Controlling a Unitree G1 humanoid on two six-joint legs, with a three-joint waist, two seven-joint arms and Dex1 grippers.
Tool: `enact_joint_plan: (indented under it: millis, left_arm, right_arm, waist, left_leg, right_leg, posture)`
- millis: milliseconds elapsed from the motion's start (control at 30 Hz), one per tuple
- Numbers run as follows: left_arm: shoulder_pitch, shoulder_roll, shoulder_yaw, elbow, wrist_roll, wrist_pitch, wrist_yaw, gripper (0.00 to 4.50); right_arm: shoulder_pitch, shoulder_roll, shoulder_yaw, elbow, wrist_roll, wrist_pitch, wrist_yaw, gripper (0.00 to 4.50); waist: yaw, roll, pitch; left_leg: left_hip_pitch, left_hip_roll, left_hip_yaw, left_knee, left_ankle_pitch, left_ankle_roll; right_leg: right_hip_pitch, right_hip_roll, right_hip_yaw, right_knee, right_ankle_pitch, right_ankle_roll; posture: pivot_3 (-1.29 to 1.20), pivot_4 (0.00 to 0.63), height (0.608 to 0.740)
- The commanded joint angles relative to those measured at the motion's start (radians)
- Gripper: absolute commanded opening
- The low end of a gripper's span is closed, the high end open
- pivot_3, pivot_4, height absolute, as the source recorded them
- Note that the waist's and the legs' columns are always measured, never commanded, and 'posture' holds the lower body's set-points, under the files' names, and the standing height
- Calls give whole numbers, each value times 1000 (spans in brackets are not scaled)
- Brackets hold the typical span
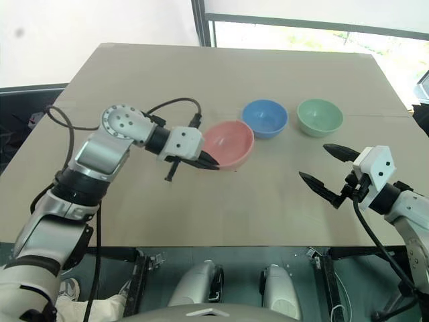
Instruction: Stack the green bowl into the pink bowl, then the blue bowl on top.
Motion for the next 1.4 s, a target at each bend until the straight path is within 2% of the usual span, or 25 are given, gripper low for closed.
enact_joint_plan:
  millis: [33, 133, 167, 300, 333, 467, 533, 600, 700, 900, 1067, 1167, 1333, 1400]
  left_arm:
    - [21, -26, -32, -33, 16, -11, 9, 843]
    - [32, -28, -40, -43, 24, -9, 8, 2215]
    - [34, -32, -36, -47, 23, 0, 18, 2536]
    - [41, -29, 9, -83, -5, 88, 68, 4218]
    - [42, -23, 25, -97, -23, 128, 73, 4388]
    - [121, 5, 160, -205, -127, 256, 147, 4388]
    - [225, -54, 319, -239, -251, 213, 220, 4388]
    - [331, -72, 421, -285, -308, 181, 255, 4388]
    - [436, -67, 522, -382, -390, 299, 340, 4388]
    - [555, -70, 589, -506, -488, 390, 478, 4388]
    - [638, -53, 636, -596, -560, 433, 552, 4388]
    - [679, -43, 661, -627, -582, 439, 589, 4388]
    - [690, -35, 655, -641, -609, 439, 624, 4388]
    - [670, -33, 637, -627, -612, 433, 627, 4388]
  right_arm:
    - [3, 1, -22, -47, 10, -8, -12, 4500]
    - [2, -2, -14, -57, 10, -2, -16, 4500]
    - [-4, -2, -5, -55, 4, -1, -19, 4500]
    - [-67, -9, 81, -11, -71, -31, -16, 4500]
    - [-90, -8, 108, 5, -92, -40, -14, 4500]
    - [-277, 11, 292, 190, -313, -190, -26, 4500]
    - [-412, 38, 390, 345, -419, -268, -28, 4500]
    - [-526, 60, 466, 487, -517, -358, -37, 4500]
    - [-706, 98, 564, 754, -648, -543, -58, 4500]
    - [-963, 159, 624, 1204, -791, -729, -197, 4500]
    - [-1004, 188, 497, 1284, -665, -616, -215, 4500]
    - [-924, 149, 431, 1187, -592, -514, -157, 4500]
    - [-854, 112, 404, 1118, -573, -395, -129, 4500]
    - [-878, 125, 391, 1196, -558, -350, -130, 4500]
  waist:
    - [0, 0, 0]
    - [-3, 0, 0]
    - [-3, 0, 0]
    - [-3, 0, 0]
    - [-4, 0, 0]
    - [-15, 0, 0]
    - [-13, 1, 0]
    - [-12, 2, 0]
    - [-28, 0, 1]
    - [-25, 1, 1]
    - [-31, 1, 1]
    - [-31, 1, 1]
    - [-32, 1, 1]
    - [-35, 2, 1]
  left_leg:
    - [1, 0, 0, 0, 0, 0]
    - [0, 0, 0, 0, 0, 0]
    - [0, 0, 0, 0, 0, 0]
    - [-1, 0, 0, -1, 0, 0]
    - [-2, 0, 1, -1, 0, 0]
    - [0, 1, 2, 0, 0, 1]
    - [0, 1, 1, -1, 0, 0]
    - [1, 2, 1, -1, 0, 0]
    - [-1, 2, 1, -2, 0, 0]
    - [-1, 1, 0, -2, 0, -1]
    - [-1, 0, -1, -3, 0, -1]
    - [-1, 1, -1, -4, 1, -2]
    - [0, 1, -1, -4, 1, -3]
    - [1, 1, 1, -4, 1, -3]
  right_leg:
    - [0, 0, 0, 0, 0, 0]
    - [0, 1, 1, 0, 0, 0]
    - [-1, 1, 1, 0, 0, 0]
    - [-2, 1, 1, 0, 0, 0]
    - [-2, 1, 1, 0, 0, 0]
    - [-2, 1, 3, 0, 0, 0]
    - [-2, 1, 3, 0, 0, 0]
    - [-2, 1, 2, 0, 0, 0]
    - [-4, 0, 1, 0, 0, 0]
    - [-3, -1, 0, -1, 0, 0]
    - [-2, -1, -1, -1, 0, 0]
    - [-2, -1, -1, -1, 0, 0]
    - [-1, -1, -1, -1, 0, 0]
    - [-1, -1, 1, 0, 0, 0]
  posture:
    - [0, 150, 740]
    - [0, 150, 740]
    - [0, 150, 740]
    - [0, 150, 740]
    - [0, 150, 740]
    - [0, 150, 740]
    - [0, 150, 740]
    - [0, 150, 740]
    - [0, 150, 740]
    - [0, 150, 740]
    - [0, 150, 740]
    - [0, 150, 740]
    - [0, 150, 740]
    - [0, 150, 740]
